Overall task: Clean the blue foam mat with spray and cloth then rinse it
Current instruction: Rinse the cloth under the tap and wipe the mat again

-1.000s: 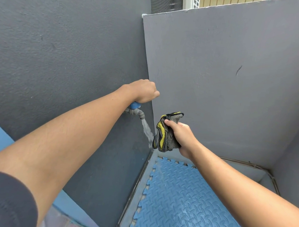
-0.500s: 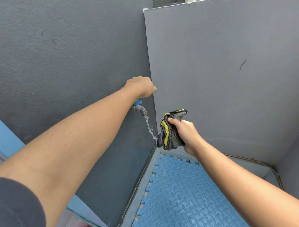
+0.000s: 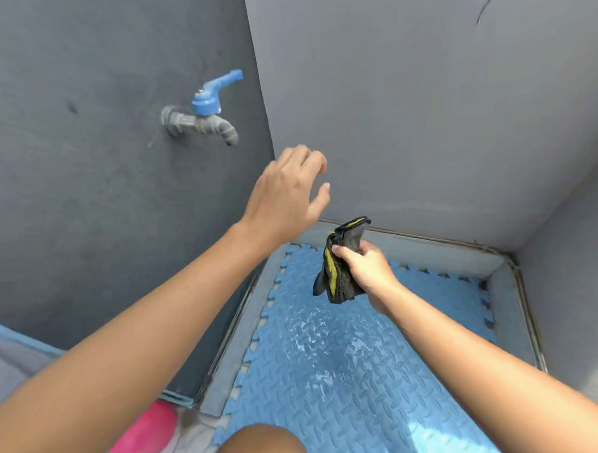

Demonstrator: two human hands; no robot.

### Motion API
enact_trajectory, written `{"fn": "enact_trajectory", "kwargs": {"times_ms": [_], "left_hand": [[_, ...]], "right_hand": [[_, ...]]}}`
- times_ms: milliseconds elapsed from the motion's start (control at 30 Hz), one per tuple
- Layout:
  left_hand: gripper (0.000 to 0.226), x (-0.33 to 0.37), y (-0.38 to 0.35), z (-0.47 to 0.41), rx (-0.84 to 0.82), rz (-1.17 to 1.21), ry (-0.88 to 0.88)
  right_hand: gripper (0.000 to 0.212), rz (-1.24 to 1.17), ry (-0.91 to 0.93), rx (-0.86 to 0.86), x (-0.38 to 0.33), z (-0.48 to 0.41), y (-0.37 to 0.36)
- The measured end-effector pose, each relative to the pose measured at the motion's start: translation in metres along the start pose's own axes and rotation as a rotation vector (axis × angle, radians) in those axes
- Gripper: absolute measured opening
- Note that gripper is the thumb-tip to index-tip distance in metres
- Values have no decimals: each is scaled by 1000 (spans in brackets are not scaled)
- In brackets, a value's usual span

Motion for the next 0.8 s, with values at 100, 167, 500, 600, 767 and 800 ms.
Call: {"fn": "enact_trajectory", "kwargs": {"times_ms": [100, 167, 500, 600, 767, 800], "left_hand": [[25, -36, -113, 72, -249, 151, 215], [27, -63, -183, 125, -379, 232, 376], [42, -98, -342, 257, -543, 179, 566], [44, -89, -358, 263, -524, 183, 574], [46, -92, -366, 269, -513, 173, 577], [45, -92, -366, 270, -507, 168, 576]], "right_hand": [[7, 72, -149, 5, 82, -2, 5], [11, 120, -263, -13, 135, -1, 7], [54, 603, -93, 137, 210, -40, -14], [60, 863, 171, 55, 220, -42, -37], [60, 1264, 344, -207, 275, -30, -87], [59, 1272, 362, -189, 277, -35, -86]]}}
Point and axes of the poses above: each hand's wrist, its own z-axis away from the middle knuckle, its own y-axis out of the back of the hand, x = y × z, the point moved 6 cm from there along -z, towards the middle knuckle, and after that the axes turned 11 degrees about -x, right-handed, at the moved point
